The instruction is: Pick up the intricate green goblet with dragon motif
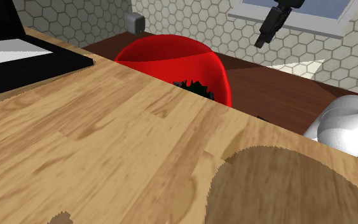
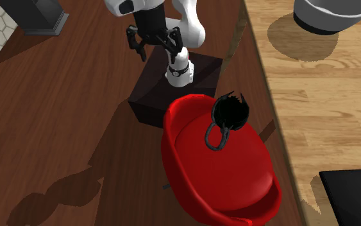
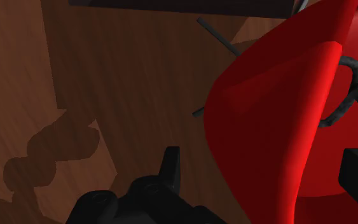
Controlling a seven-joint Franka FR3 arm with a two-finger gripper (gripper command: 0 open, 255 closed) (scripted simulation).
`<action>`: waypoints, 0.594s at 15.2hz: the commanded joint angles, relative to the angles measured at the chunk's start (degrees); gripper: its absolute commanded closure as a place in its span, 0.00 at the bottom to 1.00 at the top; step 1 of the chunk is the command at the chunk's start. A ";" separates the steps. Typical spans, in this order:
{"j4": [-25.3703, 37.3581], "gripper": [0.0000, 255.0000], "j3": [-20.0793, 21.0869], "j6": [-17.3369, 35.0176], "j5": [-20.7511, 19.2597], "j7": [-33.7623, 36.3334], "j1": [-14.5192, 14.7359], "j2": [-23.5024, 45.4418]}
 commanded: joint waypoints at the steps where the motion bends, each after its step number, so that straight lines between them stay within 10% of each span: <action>1: 0.00 0.00 0.00 0.00 0.00 0.00 0.00 0.00; 9: -3.91 0.00 11.57 5.74 8.57 18.19 0.03 1.36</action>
